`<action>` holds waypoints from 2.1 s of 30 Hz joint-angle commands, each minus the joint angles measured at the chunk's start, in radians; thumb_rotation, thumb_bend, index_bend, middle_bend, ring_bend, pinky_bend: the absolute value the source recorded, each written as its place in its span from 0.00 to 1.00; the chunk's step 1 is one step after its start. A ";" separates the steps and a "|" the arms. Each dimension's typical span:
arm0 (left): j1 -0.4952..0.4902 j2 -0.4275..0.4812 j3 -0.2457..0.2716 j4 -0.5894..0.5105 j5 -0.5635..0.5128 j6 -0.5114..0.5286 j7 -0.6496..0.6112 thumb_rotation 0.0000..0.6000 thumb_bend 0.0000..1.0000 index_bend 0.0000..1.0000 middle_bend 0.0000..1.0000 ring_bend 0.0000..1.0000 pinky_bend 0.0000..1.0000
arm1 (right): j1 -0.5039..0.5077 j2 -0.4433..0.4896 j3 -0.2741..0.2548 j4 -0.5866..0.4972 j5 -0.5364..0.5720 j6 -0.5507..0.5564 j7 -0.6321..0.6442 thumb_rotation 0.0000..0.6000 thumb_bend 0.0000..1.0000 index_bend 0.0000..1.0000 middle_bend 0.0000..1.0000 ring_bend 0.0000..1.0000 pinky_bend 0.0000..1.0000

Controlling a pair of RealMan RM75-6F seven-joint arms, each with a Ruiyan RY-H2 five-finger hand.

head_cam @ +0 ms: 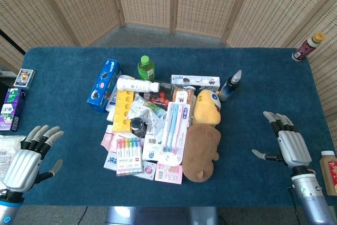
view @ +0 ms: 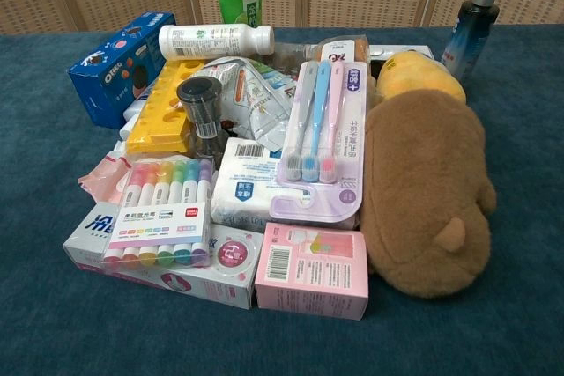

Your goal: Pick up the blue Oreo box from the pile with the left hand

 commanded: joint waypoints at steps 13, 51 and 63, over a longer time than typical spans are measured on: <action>-0.019 -0.004 -0.016 0.006 -0.042 -0.032 -0.011 1.00 0.41 0.15 0.16 0.05 0.00 | -0.015 0.000 -0.015 0.022 -0.021 0.002 0.057 0.75 0.00 0.00 0.09 0.00 0.00; -0.341 -0.186 -0.343 0.105 -0.735 -0.391 0.146 1.00 0.33 0.00 0.00 0.00 0.00 | -0.047 0.035 -0.028 0.014 -0.037 0.019 0.114 0.75 0.00 0.00 0.09 0.00 0.00; -0.472 -0.328 -0.403 0.245 -0.856 -0.518 0.082 1.00 0.33 0.00 0.00 0.00 0.00 | -0.078 0.064 -0.043 0.013 -0.058 0.039 0.179 0.75 0.00 0.00 0.09 0.00 0.00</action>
